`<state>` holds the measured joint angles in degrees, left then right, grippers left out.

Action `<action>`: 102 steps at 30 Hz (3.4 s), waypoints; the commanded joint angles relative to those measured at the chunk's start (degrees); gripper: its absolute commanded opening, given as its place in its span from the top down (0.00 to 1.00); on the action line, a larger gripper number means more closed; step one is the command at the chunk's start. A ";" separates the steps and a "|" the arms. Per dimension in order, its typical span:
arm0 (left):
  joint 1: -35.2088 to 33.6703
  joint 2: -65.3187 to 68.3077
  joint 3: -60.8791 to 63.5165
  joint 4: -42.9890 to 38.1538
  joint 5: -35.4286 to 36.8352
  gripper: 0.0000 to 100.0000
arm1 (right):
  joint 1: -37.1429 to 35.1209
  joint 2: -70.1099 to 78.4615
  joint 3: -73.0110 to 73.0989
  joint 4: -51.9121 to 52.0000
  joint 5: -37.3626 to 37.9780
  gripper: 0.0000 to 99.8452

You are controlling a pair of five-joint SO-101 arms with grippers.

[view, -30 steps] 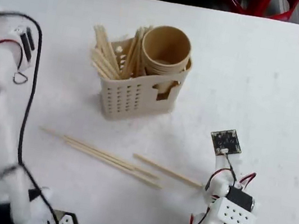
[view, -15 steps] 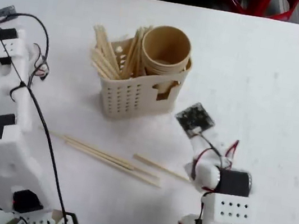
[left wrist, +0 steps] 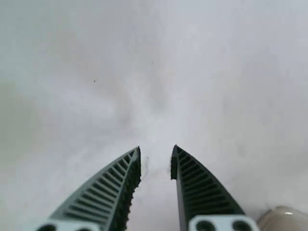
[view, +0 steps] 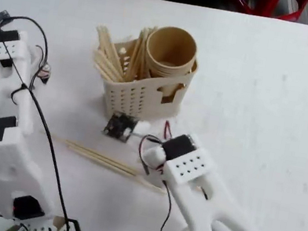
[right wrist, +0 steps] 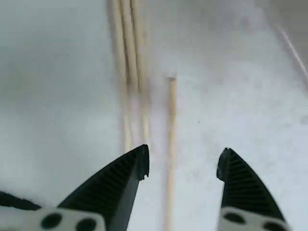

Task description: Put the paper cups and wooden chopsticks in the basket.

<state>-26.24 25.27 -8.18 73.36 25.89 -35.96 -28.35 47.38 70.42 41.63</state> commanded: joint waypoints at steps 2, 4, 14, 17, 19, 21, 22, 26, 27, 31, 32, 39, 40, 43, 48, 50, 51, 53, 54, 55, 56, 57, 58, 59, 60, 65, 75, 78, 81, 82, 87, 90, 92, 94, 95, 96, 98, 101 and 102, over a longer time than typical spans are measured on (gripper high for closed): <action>-0.31 -0.75 -1.14 -0.79 0.18 0.88 | 3.91 2.95 3.69 -4.79 14.07 0.77; -0.31 -0.75 -1.23 -0.79 0.18 0.88 | 6.29 3.21 5.98 -7.16 17.93 0.77; -0.22 -0.75 -0.79 -2.02 0.18 0.88 | 12.62 3.38 13.89 -16.84 26.46 0.78; -0.22 -0.75 -0.79 -2.02 0.18 0.88 | 12.09 3.47 13.98 -18.24 26.11 0.85; -0.22 -0.75 -0.79 -2.02 0.18 0.88 | 12.00 3.47 14.24 -19.30 26.11 0.87; -0.22 -0.75 -0.79 -2.02 0.18 0.88 | 12.00 3.47 14.42 -19.65 26.02 0.86; -0.22 -0.75 -0.79 -2.02 0.18 0.88 | 12.00 3.47 14.51 -19.65 26.02 0.86; -0.22 -0.75 -0.88 -2.02 0.18 0.88 | 12.26 3.47 14.42 -20.62 25.76 0.86; -0.22 -0.75 -0.88 -2.02 0.18 0.88 | 12.35 3.38 14.42 -21.23 24.79 0.87; -0.22 -0.75 -0.88 -2.02 0.18 0.88 | 11.38 1.98 13.19 -21.23 21.01 0.95; -0.22 -0.75 -0.88 -2.02 0.18 0.88 | 10.77 1.27 12.84 -21.05 19.69 0.96; -0.22 -0.75 -0.97 -2.02 0.18 0.88 | 5.14 -12.00 8.35 -12.09 12.04 0.97; -0.22 -0.75 -0.97 -2.02 0.18 0.88 | 4.53 -14.64 7.56 -10.86 11.25 0.97; -0.22 -0.75 -0.88 -2.02 0.18 0.88 | 3.21 -19.91 6.42 -3.47 15.30 0.93; -0.22 -0.75 -0.79 -1.93 0.18 0.88 | 11.74 -17.63 9.14 1.63 20.48 0.76; -0.22 -0.75 -0.79 -1.93 0.18 0.88 | 16.22 -14.90 11.52 -2.15 23.30 0.78; -0.22 -0.75 -0.79 -1.93 0.18 0.88 | 17.63 -13.32 12.84 -4.09 25.14 0.79; -0.22 -0.66 -0.79 -1.85 0.18 0.88 | 18.24 -9.45 15.03 -7.87 26.90 0.82; -0.22 -0.66 -0.79 -1.85 0.18 0.88 | 18.15 -7.52 15.47 -9.45 26.81 0.82; -0.22 -0.66 -0.79 -1.85 0.18 0.88 | 18.15 -5.76 15.56 -10.68 26.81 0.82; -0.22 -0.66 -0.79 -1.85 0.18 0.88 | 18.24 -4.18 15.47 -11.82 26.81 0.82; -0.22 -0.66 -0.79 -1.85 0.18 0.88 | 18.42 -2.86 15.38 -13.32 26.81 0.82; -0.22 -0.66 -0.79 -1.85 0.18 0.88 | 18.42 -1.45 15.38 -14.99 26.81 0.82; -0.22 -0.66 -0.79 -1.76 0.18 0.88 | 18.42 0.13 15.38 -16.48 26.99 0.82; -0.22 -0.66 -0.70 -1.67 0.18 0.88 | 18.33 1.45 15.38 -17.54 27.08 0.82; -0.22 -0.66 -0.70 -1.76 0.18 0.88 | 18.15 7.52 15.38 -19.47 27.16 0.82; -0.22 -0.66 -0.70 -1.67 0.18 0.88 | 18.33 8.40 14.51 -18.86 26.81 0.98; -0.22 -0.66 -0.70 -1.67 0.18 0.88 | 19.38 7.87 13.10 -18.77 24.35 0.98; -0.22 -0.66 -0.70 -1.76 0.18 0.88 | 19.74 3.74 8.26 -14.90 17.41 0.98; -0.22 -0.66 -0.70 -1.85 0.18 0.88 | 19.56 1.36 6.24 -12.44 15.30 0.98; -0.22 -0.66 -0.70 -1.93 0.18 0.88 | 19.47 -14.55 -6.59 0.04 6.86 0.98; -0.22 -0.66 -0.70 -1.93 0.18 0.88 | 18.95 -24.13 -15.30 5.05 1.93 0.98; -0.22 -0.66 -0.70 -1.93 0.18 0.88 | 16.92 -28.70 -21.45 6.90 -1.41 0.98; -0.22 -0.66 -0.70 -2.02 0.18 0.88 | 13.67 -30.73 -28.04 7.43 -5.89 0.98; -0.22 -0.66 -0.70 -2.02 0.18 0.88 | 11.56 -30.73 -31.47 7.08 -8.70 0.98; -0.22 -0.66 -0.70 -2.02 0.18 0.88 | 9.63 -30.11 -34.73 6.37 -11.60 0.98; -0.22 -0.66 -0.70 -2.02 0.18 0.88 | 6.20 -28.09 -39.65 2.42 -17.14 0.98; -0.22 -0.66 -0.70 -2.02 0.18 0.88 | 2.07 -23.87 -43.34 -7.96 -24.97 0.98; -0.22 -0.66 -0.70 -2.02 0.18 0.88 | 1.27 -22.46 -43.34 -12.44 -27.60 0.98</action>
<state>-26.24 25.27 -8.18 72.31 25.89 -30.59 -55.69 9.05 71.30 23.52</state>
